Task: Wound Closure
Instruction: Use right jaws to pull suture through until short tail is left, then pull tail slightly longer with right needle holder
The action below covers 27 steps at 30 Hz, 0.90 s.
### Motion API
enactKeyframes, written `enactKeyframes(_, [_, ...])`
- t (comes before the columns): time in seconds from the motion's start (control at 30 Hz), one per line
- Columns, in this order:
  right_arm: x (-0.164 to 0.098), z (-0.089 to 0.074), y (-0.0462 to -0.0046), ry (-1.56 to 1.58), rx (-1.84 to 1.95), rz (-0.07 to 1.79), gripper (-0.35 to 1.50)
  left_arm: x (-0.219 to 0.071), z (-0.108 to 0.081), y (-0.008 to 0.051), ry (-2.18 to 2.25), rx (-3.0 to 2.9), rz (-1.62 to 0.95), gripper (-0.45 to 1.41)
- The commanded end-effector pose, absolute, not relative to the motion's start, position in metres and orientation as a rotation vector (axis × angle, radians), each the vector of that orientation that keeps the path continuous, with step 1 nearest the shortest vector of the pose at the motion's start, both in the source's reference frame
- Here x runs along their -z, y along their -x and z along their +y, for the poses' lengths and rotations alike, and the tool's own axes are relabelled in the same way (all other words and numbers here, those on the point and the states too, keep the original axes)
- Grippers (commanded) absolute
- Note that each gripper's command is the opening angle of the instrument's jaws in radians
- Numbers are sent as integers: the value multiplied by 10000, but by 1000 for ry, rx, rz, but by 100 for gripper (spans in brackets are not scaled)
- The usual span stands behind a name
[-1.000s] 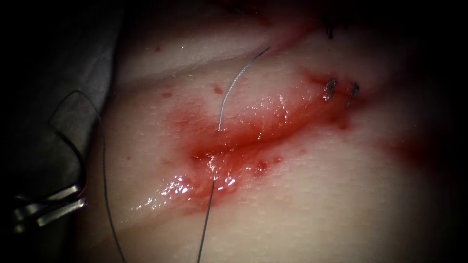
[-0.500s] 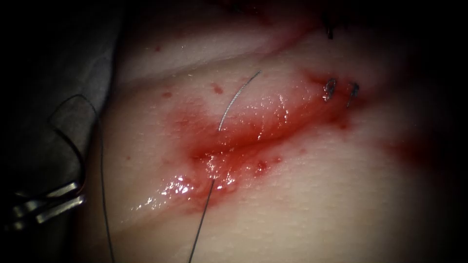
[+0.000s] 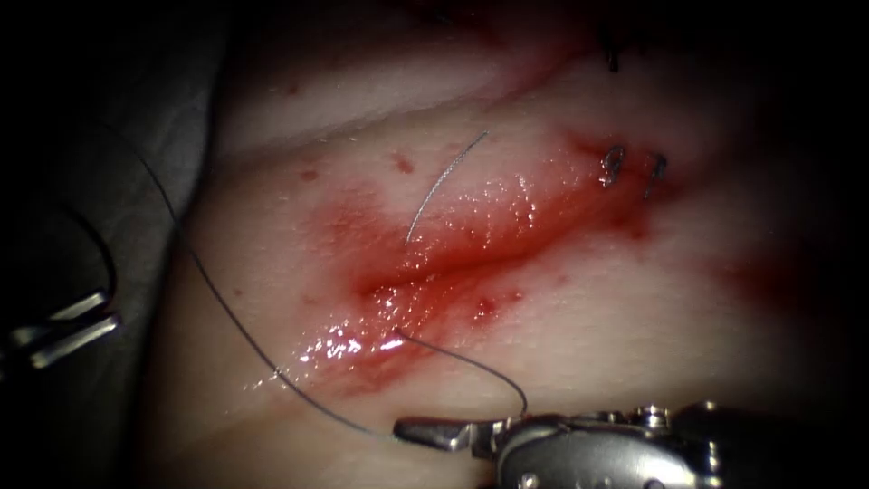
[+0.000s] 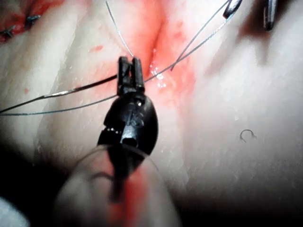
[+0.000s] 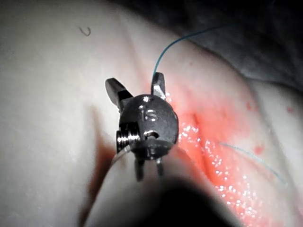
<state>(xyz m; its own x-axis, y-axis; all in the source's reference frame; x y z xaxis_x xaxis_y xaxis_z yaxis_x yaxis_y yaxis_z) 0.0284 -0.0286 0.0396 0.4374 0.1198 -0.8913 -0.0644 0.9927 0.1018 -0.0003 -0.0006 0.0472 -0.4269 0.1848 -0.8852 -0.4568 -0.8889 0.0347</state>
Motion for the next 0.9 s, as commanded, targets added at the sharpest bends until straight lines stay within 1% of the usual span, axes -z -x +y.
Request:
enactKeyframes(0.03, [-407,-286,-283,-51,-122,1124,141,-483,-3,8,1404,-2337,376,-30])
enactKeyframes(0.23, [-390,-289,-262,-46,-138,1175,145,-506,33,-4,1346,-2373,427,-27])
enactKeyframes(0.5, [-364,-282,-228,-61,-195,1220,143,-552,67,-26,1273,-2382,490,-25])
enactKeyframes(0.57, [-368,-272,-218,-120,-318,1221,135,-561,68,-34,1253,-2386,507,-25])
enactKeyframes(0.63, [-380,-258,-210,-227,-542,1227,131,-569,65,-41,1249,-2389,520,-27])
enactKeyframes(0.7, [-395,-246,-207,-276,-665,1234,130,-573,61,-45,1250,-2390,529,-28])
enactKeyframes(0.9, [-468,-211,-225,-483,-1061,1179,130,-579,45,-41,1267,-2388,548,-30])
